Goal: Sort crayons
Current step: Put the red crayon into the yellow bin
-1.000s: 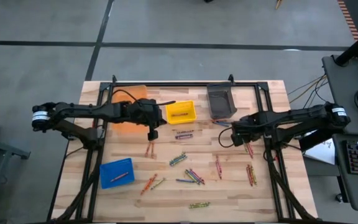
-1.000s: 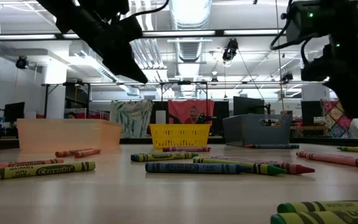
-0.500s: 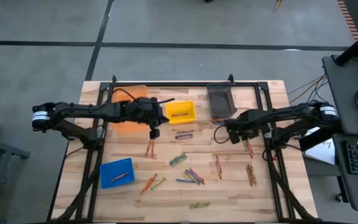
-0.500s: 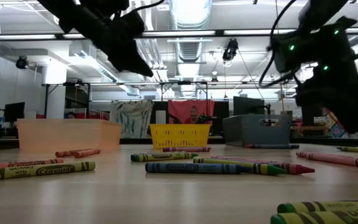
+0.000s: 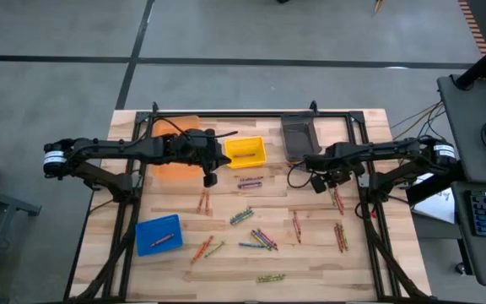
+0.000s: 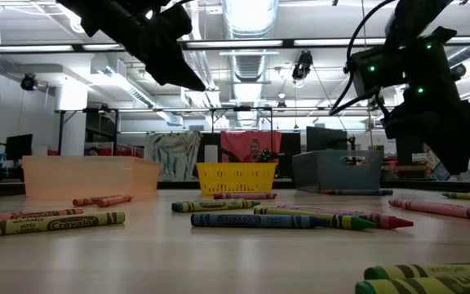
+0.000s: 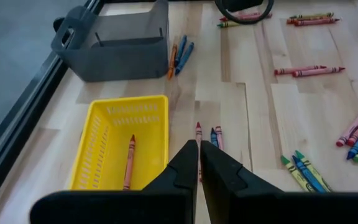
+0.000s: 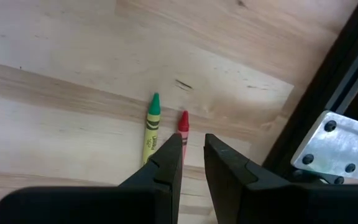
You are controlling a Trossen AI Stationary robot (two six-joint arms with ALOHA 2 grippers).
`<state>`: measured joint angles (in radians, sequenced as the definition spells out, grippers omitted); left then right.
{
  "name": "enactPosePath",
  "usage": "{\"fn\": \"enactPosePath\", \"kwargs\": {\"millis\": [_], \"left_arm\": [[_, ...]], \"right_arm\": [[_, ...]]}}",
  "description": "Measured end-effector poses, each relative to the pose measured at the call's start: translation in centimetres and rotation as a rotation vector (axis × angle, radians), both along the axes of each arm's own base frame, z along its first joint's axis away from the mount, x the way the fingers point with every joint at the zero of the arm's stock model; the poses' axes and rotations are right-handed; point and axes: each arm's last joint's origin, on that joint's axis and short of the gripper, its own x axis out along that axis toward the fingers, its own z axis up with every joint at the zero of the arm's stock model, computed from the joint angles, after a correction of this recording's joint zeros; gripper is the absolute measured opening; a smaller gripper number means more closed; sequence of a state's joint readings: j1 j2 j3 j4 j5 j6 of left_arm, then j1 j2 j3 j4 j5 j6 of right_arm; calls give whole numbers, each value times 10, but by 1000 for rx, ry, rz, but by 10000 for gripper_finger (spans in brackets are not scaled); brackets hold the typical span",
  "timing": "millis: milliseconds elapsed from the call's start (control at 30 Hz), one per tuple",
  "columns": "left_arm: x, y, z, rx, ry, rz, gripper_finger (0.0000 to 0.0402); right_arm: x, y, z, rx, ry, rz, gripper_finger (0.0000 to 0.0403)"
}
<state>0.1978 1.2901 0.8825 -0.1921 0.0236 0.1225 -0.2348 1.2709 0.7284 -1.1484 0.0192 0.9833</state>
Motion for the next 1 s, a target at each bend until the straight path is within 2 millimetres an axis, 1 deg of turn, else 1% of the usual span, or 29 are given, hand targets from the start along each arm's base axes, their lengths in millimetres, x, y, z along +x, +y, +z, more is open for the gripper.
{"fn": "enactPosePath", "kwargs": {"millis": [767,1000], "left_arm": [[-2,0,-4,-9,24,14,1],[-1,0,-4,-8,18,14,1]], "right_arm": [[0,0,0,-2,-2,-10,59],[7,-2,0,-26,-70,-9,59]]}}
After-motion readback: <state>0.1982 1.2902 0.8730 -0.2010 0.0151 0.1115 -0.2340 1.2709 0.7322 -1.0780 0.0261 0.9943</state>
